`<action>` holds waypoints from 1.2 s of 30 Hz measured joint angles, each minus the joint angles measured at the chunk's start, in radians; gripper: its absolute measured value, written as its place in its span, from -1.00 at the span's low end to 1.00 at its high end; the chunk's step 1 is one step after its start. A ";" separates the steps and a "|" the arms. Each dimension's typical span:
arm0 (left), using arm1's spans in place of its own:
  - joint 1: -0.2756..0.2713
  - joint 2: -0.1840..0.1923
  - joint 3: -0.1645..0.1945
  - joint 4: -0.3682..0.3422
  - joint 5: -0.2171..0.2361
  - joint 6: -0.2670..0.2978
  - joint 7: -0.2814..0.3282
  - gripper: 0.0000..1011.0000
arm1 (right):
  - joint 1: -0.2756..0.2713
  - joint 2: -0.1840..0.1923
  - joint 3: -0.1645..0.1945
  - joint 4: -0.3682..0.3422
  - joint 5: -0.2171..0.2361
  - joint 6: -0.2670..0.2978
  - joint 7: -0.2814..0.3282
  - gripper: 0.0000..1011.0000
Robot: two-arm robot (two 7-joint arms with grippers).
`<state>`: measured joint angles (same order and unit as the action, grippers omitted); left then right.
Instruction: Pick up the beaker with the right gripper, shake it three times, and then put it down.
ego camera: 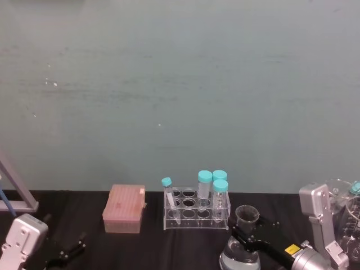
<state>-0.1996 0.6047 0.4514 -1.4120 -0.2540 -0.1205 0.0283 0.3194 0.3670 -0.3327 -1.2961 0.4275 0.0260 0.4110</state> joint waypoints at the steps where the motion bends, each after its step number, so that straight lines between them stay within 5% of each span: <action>1: 0.000 0.000 0.000 0.000 0.000 0.000 0.000 0.98 | 0.000 0.000 0.000 0.000 0.000 0.000 0.000 -0.03; 21: 0.000 0.000 0.000 0.000 0.000 0.000 0.000 0.98 | 0.000 0.000 0.000 0.000 0.000 0.000 0.000 -0.11; 36: 0.000 0.000 0.000 0.000 0.000 0.000 0.000 0.98 | -0.006 0.040 0.066 -0.110 0.057 0.052 0.001 -0.11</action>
<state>-0.1996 0.6047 0.4514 -1.4120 -0.2540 -0.1205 0.0283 0.3135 0.4070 -0.2662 -1.4062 0.4850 0.0775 0.4121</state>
